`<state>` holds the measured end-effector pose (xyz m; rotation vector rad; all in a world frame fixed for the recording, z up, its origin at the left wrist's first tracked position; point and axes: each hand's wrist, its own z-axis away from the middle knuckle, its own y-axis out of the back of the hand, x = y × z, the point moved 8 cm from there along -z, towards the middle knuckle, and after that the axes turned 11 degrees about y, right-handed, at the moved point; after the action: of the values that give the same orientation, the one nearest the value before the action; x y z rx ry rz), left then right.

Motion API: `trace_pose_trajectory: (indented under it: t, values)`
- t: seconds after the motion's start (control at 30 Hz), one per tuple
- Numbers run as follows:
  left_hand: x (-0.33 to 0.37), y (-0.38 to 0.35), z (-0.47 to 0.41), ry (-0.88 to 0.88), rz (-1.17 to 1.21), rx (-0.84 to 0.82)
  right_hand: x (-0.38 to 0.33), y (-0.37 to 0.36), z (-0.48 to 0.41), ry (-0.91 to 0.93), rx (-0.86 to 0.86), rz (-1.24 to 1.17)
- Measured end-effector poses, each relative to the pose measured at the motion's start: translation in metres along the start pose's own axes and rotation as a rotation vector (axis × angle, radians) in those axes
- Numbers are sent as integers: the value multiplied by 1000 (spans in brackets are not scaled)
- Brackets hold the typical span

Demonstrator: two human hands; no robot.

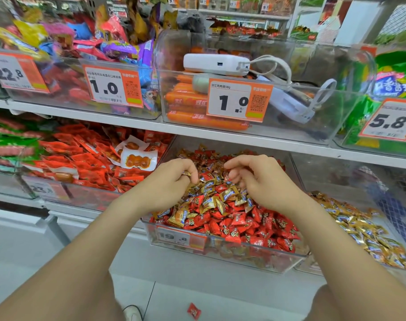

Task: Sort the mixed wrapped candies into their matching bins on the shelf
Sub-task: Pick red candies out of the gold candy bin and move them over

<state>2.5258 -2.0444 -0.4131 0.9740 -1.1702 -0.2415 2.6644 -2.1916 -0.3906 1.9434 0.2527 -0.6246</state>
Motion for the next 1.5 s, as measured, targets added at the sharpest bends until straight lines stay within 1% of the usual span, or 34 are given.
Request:
trace_pose_trajectory:
  t: [0.1, 0.17, 0.23, 0.3, 0.37, 0.43, 0.57, 0.7, 0.8, 0.87, 0.97, 1.07, 1.2, 1.27, 1.3, 1.33, 1.43, 1.5]
  values:
    - [8, 5, 8, -17, -32, 42, -4, 2, 2, -31, -2, -4]
    - [9, 7, 13, -46, -77, 75, -11, -1, 3, 1, -26, 89]
    - [5, 7, 15, -57, -117, 76, -15, -12, 6, 30, -129, 267]
    - [0, 5, 16, -41, -190, 60, -13, -27, 11, 21, -280, 380]
    - [-2, 3, 19, -46, -253, 40, -9, -40, 14, 8, -389, 423]
    - [-4, -3, 24, -50, -330, -6, -6, -44, 12, 15, -415, 425]
    - [-19, -27, 32, 39, -416, -211, -9, -44, 10, 31, -396, 370]
    - [-23, -36, 31, 64, -423, -322, -11, -40, 9, 52, -339, 333]
    - [-21, -39, 28, 73, -386, -373, -15, -33, 6, 47, -246, 221]
    - [-19, -40, 25, 65, -396, -349, -14, -27, 4, 24, -192, 139]
    - [-12, -41, 20, 16, -398, -287, -8, -20, 4, -31, -158, 85]
    - [-7, -39, 17, -10, -309, -250, 1, -13, 6, -91, -104, 5]
    - [0, -26, 12, -34, -197, -148, 8, -5, 9, -154, -69, -1]
    - [-2, -22, 9, -16, -120, -137, 11, -6, 12, -201, -41, -96]
    - [-3, -21, 8, -8, -99, -134, 12, -7, 13, -227, -18, -184]
    - [-4, -21, 6, -1, -88, -132, 13, -10, 15, -260, 14, -310]
    - [-6, -22, 2, 27, -55, -118, 13, -22, 17, -425, 107, -821]
    - [-2, -19, 2, 38, -27, -79, 12, -31, 18, -547, 137, -1063]
